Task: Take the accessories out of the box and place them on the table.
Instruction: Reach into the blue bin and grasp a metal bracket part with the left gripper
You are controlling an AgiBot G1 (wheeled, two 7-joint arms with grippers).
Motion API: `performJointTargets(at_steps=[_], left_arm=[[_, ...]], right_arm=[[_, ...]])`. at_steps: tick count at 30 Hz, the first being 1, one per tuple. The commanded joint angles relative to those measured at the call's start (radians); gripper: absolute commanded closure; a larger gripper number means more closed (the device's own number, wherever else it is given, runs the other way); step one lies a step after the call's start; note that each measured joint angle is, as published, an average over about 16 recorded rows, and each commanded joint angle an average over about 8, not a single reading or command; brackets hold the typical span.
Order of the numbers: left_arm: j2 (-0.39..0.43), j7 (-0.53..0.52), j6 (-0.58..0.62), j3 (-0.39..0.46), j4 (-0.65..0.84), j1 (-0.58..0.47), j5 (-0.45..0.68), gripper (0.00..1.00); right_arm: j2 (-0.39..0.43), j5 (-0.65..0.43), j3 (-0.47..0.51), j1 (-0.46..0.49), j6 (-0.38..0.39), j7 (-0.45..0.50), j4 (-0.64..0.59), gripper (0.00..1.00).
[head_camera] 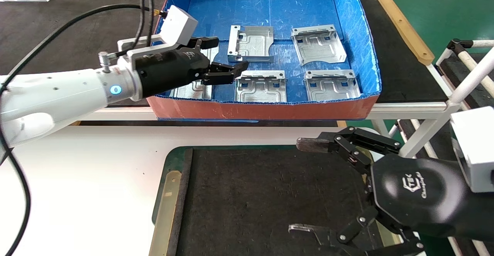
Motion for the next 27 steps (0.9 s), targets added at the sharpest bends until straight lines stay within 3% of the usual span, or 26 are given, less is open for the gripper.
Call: performJointTargets(at_steps=[1, 27], left_arm=[[0.020, 0.008, -0.022, 0.005, 0.034, -0.014, 0.015, 0.00], [0.212, 0.093, -0.216, 0.043, 0.380, -0.194, 0.078, 0.00]], right_arm=[[0.000, 0.000, 0.000, 0.000, 0.000, 0.000, 0.000, 0.00], [0.000, 0.001, -0.001, 0.000, 0.000, 0.000, 0.000, 0.00]])
